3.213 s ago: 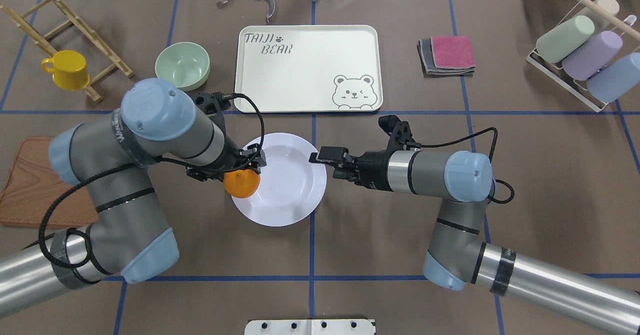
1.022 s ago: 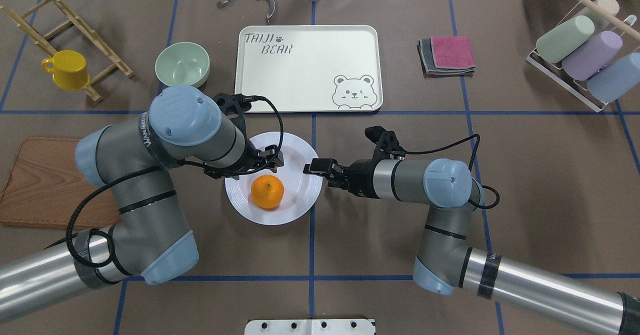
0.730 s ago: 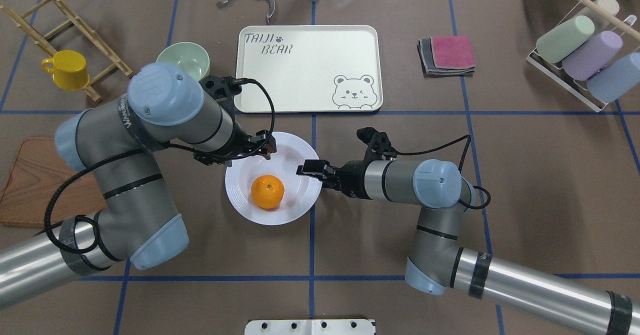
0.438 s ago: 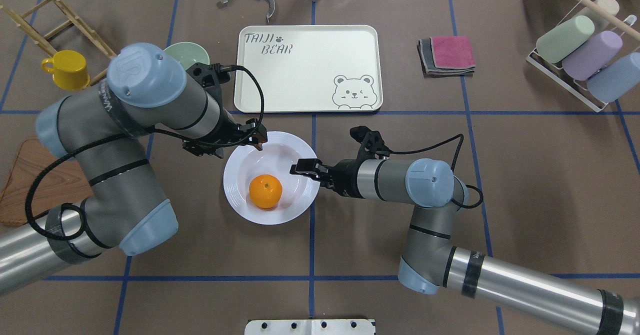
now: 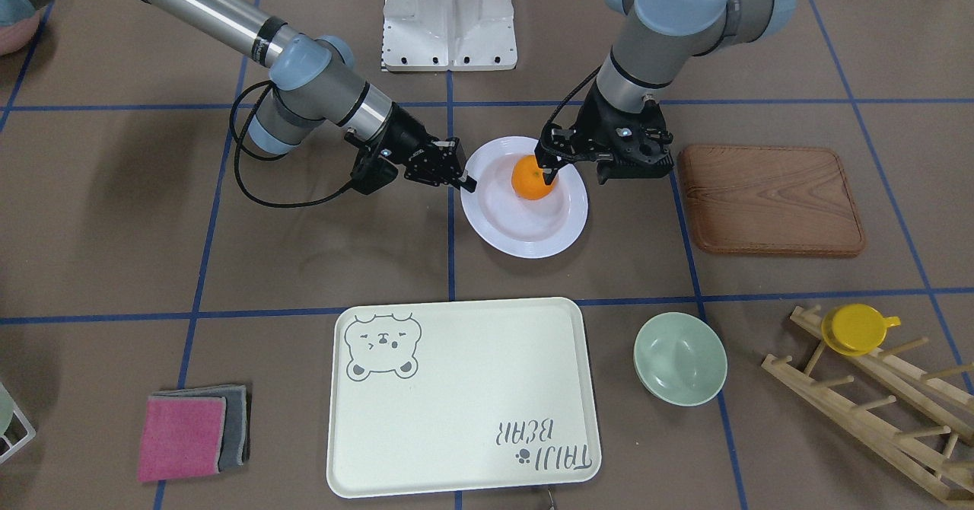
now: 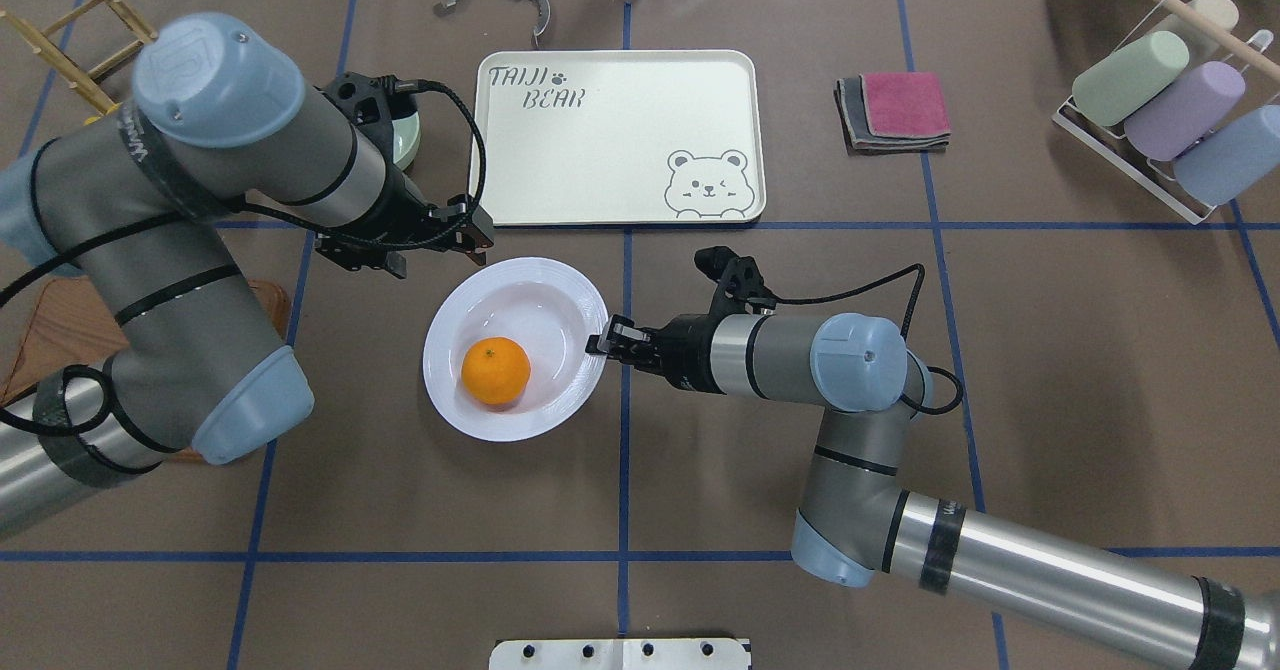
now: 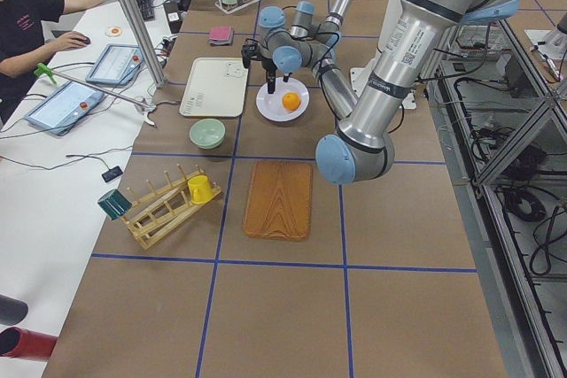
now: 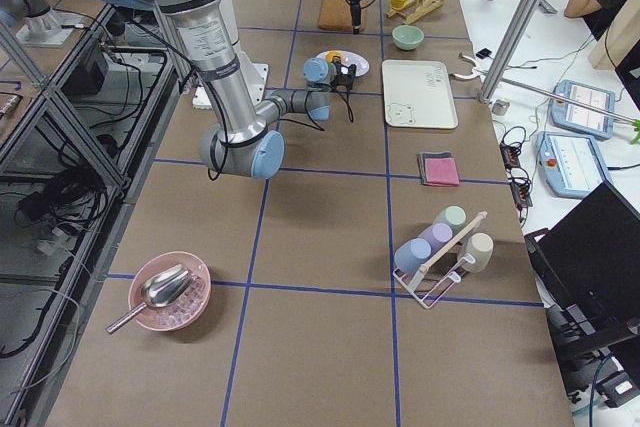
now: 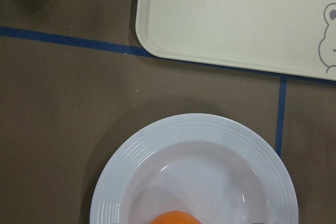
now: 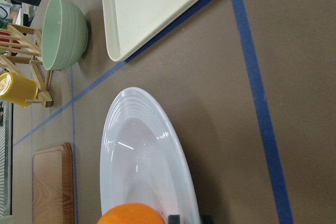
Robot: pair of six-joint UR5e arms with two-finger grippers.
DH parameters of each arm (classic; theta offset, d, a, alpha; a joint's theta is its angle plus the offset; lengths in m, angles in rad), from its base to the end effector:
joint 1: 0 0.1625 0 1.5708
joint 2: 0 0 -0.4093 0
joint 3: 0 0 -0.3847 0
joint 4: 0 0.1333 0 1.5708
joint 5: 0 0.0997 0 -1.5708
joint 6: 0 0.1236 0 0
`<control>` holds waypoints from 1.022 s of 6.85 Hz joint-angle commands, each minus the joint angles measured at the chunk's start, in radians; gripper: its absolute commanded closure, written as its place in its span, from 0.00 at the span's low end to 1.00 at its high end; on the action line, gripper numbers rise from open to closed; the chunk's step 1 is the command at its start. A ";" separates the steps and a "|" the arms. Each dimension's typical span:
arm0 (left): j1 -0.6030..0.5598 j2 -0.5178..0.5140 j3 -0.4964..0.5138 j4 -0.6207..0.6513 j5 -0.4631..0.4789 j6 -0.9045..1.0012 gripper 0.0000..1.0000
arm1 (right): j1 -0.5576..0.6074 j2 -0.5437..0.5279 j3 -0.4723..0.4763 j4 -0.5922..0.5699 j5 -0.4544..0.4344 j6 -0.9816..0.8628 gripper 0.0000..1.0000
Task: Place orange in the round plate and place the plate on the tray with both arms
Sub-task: 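Slide the plate onto the bear tray with the right gripper while left withdraws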
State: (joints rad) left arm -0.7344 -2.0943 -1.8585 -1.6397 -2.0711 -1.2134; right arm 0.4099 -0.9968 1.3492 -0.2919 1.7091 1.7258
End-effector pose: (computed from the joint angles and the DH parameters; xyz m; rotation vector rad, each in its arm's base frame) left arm 0.4081 -0.4682 0.2303 0.0476 0.9772 -0.1264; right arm -0.5952 -0.3854 0.2665 0.1022 -1.6371 0.3205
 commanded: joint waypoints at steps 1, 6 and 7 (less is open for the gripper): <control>-0.093 0.052 -0.037 0.023 -0.039 0.140 0.14 | 0.035 0.001 0.048 0.003 0.000 0.065 1.00; -0.223 0.157 -0.054 0.044 -0.032 0.441 0.14 | 0.095 0.073 0.010 0.030 -0.369 0.378 1.00; -0.250 0.178 -0.045 0.044 -0.033 0.519 0.14 | 0.096 0.095 -0.045 0.025 -0.463 0.441 1.00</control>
State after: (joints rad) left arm -0.9564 -1.9400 -1.9135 -1.5955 -2.1047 -0.7767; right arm 0.5004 -0.9233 1.3577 -0.2634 1.3677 2.0810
